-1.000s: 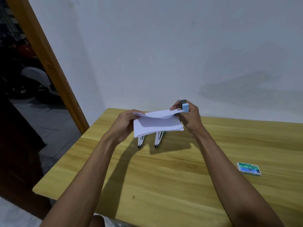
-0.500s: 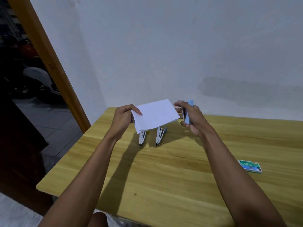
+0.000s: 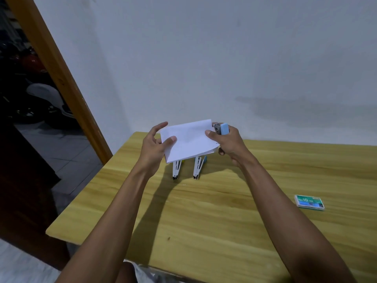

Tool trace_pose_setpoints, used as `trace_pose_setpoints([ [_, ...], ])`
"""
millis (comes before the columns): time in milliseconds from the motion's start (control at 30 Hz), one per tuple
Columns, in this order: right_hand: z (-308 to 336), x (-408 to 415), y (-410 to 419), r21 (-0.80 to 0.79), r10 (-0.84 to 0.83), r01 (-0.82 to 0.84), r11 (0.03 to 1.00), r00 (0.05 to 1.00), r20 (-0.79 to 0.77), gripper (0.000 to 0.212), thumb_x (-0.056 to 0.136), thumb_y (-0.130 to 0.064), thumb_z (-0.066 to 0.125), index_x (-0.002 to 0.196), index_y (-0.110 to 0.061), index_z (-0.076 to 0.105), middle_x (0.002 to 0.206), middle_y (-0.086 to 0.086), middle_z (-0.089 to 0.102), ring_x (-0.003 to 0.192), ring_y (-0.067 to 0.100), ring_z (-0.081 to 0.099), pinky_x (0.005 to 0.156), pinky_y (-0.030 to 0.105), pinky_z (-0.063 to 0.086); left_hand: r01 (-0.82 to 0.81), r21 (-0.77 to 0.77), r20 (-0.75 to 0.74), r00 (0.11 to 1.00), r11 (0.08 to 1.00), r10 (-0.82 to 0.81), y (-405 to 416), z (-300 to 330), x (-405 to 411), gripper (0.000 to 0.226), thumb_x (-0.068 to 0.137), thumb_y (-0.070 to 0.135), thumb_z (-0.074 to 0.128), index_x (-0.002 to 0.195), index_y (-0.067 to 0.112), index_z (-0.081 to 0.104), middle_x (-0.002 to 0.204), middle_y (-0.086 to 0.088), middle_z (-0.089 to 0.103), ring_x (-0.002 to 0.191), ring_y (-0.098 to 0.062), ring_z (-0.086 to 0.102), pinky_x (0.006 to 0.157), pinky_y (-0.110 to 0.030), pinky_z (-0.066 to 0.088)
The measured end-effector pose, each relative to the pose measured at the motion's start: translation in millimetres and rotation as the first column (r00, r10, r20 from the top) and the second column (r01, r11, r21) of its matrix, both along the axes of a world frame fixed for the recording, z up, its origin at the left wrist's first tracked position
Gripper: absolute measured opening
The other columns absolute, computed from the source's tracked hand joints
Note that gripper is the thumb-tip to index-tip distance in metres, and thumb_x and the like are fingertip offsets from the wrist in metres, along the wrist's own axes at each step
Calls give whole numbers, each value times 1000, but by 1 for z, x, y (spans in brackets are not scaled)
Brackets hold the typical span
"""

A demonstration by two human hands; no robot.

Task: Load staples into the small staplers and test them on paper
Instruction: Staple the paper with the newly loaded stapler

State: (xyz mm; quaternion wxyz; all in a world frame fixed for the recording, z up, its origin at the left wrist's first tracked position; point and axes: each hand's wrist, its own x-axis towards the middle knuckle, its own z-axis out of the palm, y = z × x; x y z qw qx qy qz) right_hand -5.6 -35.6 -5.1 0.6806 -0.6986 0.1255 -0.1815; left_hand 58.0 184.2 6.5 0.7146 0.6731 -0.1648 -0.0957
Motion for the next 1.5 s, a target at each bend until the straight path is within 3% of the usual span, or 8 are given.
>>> trace_pose_setpoints([
  [167, 0, -2, -1, 2, 6, -6, 1000, 998, -69, 27, 85, -31, 76, 76, -13, 58, 62, -4, 47, 42, 10, 39, 40, 23, 33, -7, 0, 28, 1000, 1000, 7, -1, 0, -1, 24, 92, 12, 66, 116, 13, 64, 104, -11, 74, 92, -25, 71, 74, -35, 60],
  [333, -4, 0, 0, 8, -2, 2, 1000, 1000, -30, 22, 84, -27, 77, 79, -12, 61, 62, -4, 48, 53, 13, 43, 42, 23, 35, -182, 40, 331, 930, 983, 159, -6, -5, -12, 41, 91, 13, 67, 121, 30, 44, 91, -9, 66, 73, -17, 65, 53, -28, 50],
  [433, -5, 1, 0, 28, -40, 39, 999, 999, 21, 21, 83, -26, 78, 91, -12, 65, 70, -3, 56, 58, 12, 48, 42, 22, 35, -160, 76, 447, 888, 984, 110, -10, -8, -13, 18, 92, 7, 62, 106, 18, 61, 96, 4, 66, 80, -10, 60, 59, -22, 44],
  [567, -2, -1, -6, 82, -38, 38, 996, 999, 7, 30, 81, -36, 79, 97, -12, 72, 70, -8, 67, 55, 6, 58, 43, 24, 37, -95, 102, 368, 928, 990, 51, -10, -9, -14, 22, 93, 7, 62, 109, 14, 75, 109, 18, 71, 104, 1, 62, 79, -15, 48],
  [767, -5, 2, -11, 297, -45, 56, 953, 998, -44, 32, 79, -31, 82, 97, -8, 67, 98, 9, 73, 86, 26, 70, 81, 41, 58, -22, -23, 187, 982, 1000, 25, -19, -2, -18, 43, 89, 7, 69, 129, 22, 63, 117, 25, 67, 117, 1, 60, 95, -18, 50],
  [933, -5, 2, -14, 290, -65, 63, 955, 998, -1, 29, 82, -28, 80, 96, -7, 67, 95, 9, 72, 82, 24, 70, 79, 42, 58, -173, -129, 148, 970, 976, 192, -24, 1, -28, 21, 78, 5, 80, 98, 12, 77, 90, 3, 78, 88, -15, 72, 75, -24, 55],
  [1067, -6, 0, -18, 256, -80, 74, 964, 997, 10, 29, 82, -29, 79, 97, -7, 66, 93, 8, 71, 80, 22, 69, 72, 36, 58, -168, -248, 66, 980, 954, 189, -14, 9, -27, 27, 93, 9, 63, 117, 21, 65, 94, -3, 77, 88, -19, 74, 74, -31, 60],
  [1500, -5, -6, -11, 248, 50, -53, 967, 999, 20, 25, 85, -33, 76, 94, -11, 68, 87, 3, 71, 78, 19, 69, 67, 31, 57, -90, -21, 232, 968, 996, 93, -2, 22, -23, 14, 86, 9, 73, 100, 11, 76, 91, -1, 78, 85, -13, 73, 69, -26, 58],
])
